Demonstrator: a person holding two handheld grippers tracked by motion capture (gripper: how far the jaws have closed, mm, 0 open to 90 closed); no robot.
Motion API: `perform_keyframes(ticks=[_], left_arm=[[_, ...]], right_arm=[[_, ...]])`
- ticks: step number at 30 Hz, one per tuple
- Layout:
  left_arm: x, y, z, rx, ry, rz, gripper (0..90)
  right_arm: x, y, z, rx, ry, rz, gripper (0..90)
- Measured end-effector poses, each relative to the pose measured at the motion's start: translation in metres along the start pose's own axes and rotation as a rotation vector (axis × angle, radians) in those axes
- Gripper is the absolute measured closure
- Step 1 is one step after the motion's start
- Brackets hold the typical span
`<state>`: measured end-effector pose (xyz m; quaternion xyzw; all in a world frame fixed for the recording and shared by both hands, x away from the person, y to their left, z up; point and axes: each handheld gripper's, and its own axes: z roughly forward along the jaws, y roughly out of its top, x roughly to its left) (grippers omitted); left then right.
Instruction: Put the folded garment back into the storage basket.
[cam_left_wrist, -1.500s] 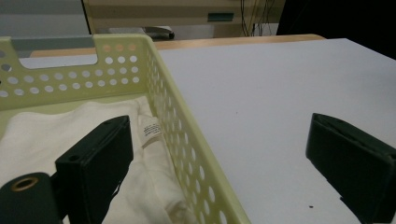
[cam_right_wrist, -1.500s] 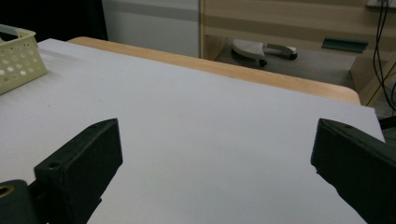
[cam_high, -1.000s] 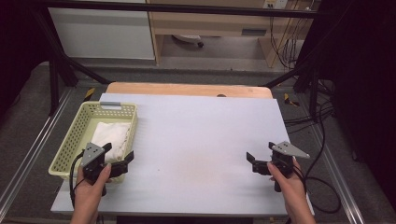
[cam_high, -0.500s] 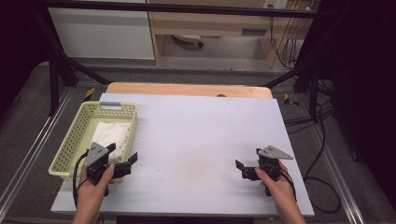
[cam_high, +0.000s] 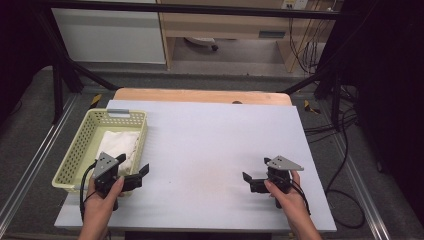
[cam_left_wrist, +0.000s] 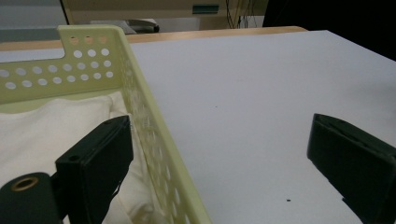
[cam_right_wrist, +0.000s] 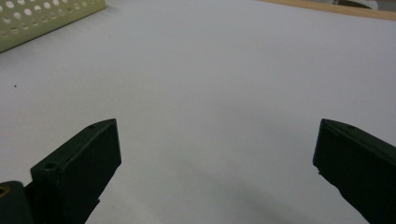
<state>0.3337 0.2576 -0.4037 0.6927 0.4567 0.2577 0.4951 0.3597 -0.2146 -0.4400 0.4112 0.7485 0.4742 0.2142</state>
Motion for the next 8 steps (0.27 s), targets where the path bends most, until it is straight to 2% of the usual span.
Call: perform_keyframes(ticks=[8], left_arm=[[-0.0079, 0.0030, -0.0004, -0.013, -0.022, 0.010, 7.2]], right_arm=[[0.0070, 0.0037, 0.0011, -0.036, 0.030, -0.042, 2.5]])
